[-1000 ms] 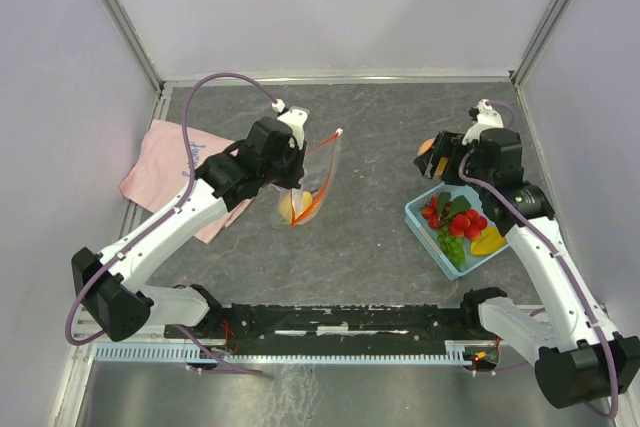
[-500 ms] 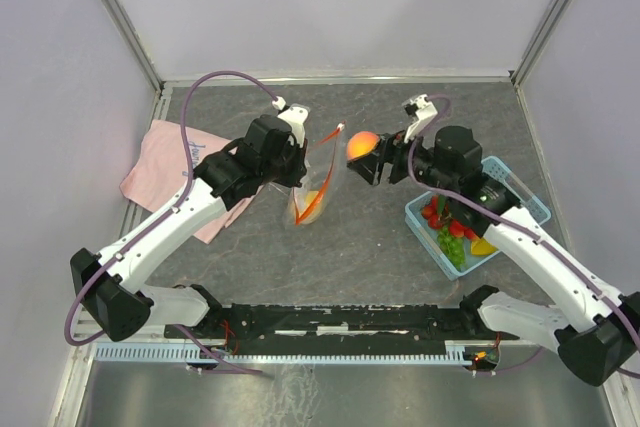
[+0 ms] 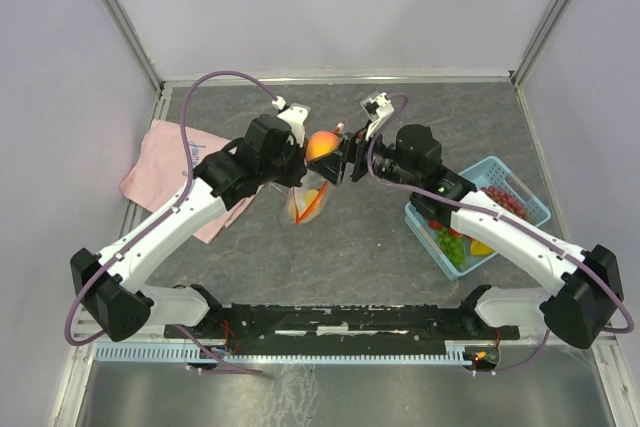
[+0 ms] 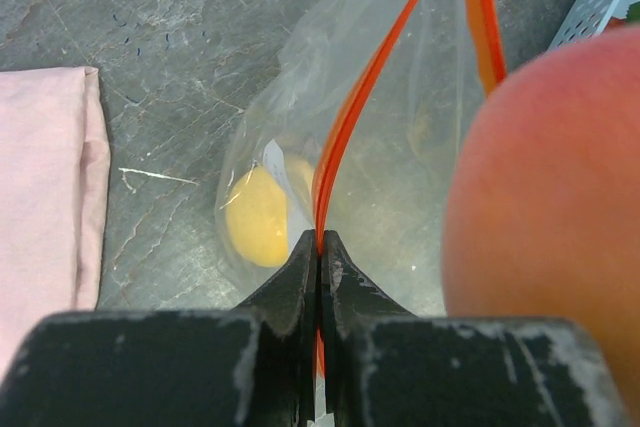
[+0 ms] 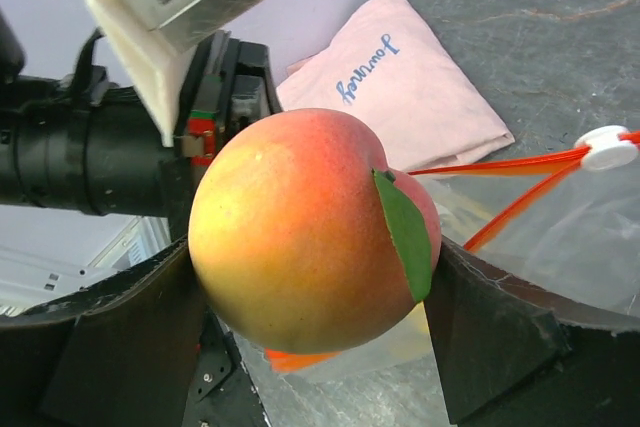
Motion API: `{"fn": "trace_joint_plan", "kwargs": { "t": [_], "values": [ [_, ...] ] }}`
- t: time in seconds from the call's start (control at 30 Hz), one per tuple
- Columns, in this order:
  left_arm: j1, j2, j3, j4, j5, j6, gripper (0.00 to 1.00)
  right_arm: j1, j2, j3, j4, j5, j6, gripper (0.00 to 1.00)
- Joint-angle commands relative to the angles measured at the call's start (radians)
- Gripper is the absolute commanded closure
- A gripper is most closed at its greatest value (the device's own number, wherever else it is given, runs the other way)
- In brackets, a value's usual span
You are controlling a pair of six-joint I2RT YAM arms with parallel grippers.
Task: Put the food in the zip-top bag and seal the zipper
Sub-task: Place the fake fruit in the zipper food storage bag.
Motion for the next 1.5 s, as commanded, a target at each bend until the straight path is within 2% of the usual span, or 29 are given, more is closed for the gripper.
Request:
{"fn": "trace_joint_plan", "kwargs": {
  "t": [0.0, 0.3, 0.63, 1.1, 1.33, 1.47],
  "values": [
    [-0.004, -0.027, 0.026, 0.043, 0.029, -0.002, 0.97, 0.003, 0.026, 0.001, 0.086, 0.050, 0.006, 0.34],
    [-0.004, -0.039, 0.021, 0.052, 0.032, -0.008, 0.97, 0.002, 0.037, -0.074, -0.015, 0.182, -0.093, 0.33],
    [-0.004, -0.031, 0.018, 0.064, 0.074, -0.018, 0.97, 0.003, 0.108, -0.039, -0.062, 0.127, -0.137, 0.28],
    [-0.004, -0.035, -0.012, 0.090, 0.117, -0.036, 0.97, 0.002, 0.175, 0.019, -0.088, 0.281, -0.061, 0.00],
    [-0.004, -0.031, -0.021, 0.090, 0.088, -0.039, 0.97, 0.002, 0.170, 0.051, -0.123, 0.259, -0.063, 0.01],
    [-0.003, -0.022, -0.022, 0.077, 0.053, -0.042, 0.97, 0.002, 0.133, 0.092, -0.215, 0.239, -0.100, 0.00]
  ]
}}
